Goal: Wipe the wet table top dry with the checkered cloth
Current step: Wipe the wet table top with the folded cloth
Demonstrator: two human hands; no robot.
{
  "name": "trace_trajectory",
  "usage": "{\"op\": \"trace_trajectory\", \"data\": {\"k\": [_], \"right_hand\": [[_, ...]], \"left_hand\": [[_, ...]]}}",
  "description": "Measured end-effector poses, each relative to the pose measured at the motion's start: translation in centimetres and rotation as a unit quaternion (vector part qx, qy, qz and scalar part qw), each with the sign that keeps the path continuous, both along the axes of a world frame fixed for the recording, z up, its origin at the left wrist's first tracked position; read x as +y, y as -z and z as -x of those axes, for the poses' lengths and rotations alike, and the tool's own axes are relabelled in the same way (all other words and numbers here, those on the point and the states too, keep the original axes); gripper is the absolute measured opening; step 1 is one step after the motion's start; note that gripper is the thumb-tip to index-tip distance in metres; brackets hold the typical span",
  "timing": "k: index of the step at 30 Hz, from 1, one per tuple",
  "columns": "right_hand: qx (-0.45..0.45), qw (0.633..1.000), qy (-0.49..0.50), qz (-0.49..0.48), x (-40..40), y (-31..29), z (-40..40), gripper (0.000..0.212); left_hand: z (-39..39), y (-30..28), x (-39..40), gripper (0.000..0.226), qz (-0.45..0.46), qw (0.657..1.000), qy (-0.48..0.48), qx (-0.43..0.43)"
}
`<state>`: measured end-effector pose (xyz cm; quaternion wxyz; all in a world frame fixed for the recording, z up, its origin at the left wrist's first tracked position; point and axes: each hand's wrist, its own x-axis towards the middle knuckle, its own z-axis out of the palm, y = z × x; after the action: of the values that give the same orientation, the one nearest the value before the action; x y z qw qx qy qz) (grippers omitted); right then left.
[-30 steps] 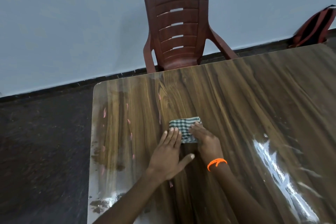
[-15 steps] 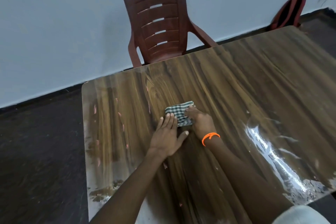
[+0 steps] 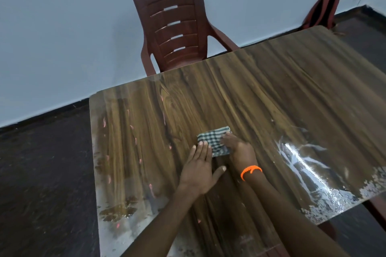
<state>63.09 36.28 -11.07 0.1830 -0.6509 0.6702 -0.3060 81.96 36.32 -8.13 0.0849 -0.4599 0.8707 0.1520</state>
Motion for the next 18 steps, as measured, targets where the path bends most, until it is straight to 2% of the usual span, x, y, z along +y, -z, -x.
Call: {"op": "trace_trajectory", "data": {"k": [6, 10, 14, 18], "right_hand": [[0.024, 0.998, -0.035, -0.035, -1.8, -0.6, -2.2, 0.037], [0.024, 0.996, -0.072, -0.039, 1.9, 0.0, -3.4, 0.037], [0.019, 0.996, -0.080, -0.028, 6.9, 0.3, -2.1, 0.037], [0.032, 0.998, -0.054, -0.022, 7.0, -0.4, 0.6, 0.046]], "left_hand": [[-2.1, 0.5, -1.0, 0.104, 0.031, 0.999, -0.011, -0.023], [-4.0, 1.3, 3.4, 0.101, 0.049, 0.999, -0.013, 0.011], [-3.6, 1.2, 8.3, 0.099, 0.015, 1.000, -0.008, 0.024], [-0.6, 0.6, 7.7, 0.100, 0.005, 1.000, -0.009, 0.011]]}}
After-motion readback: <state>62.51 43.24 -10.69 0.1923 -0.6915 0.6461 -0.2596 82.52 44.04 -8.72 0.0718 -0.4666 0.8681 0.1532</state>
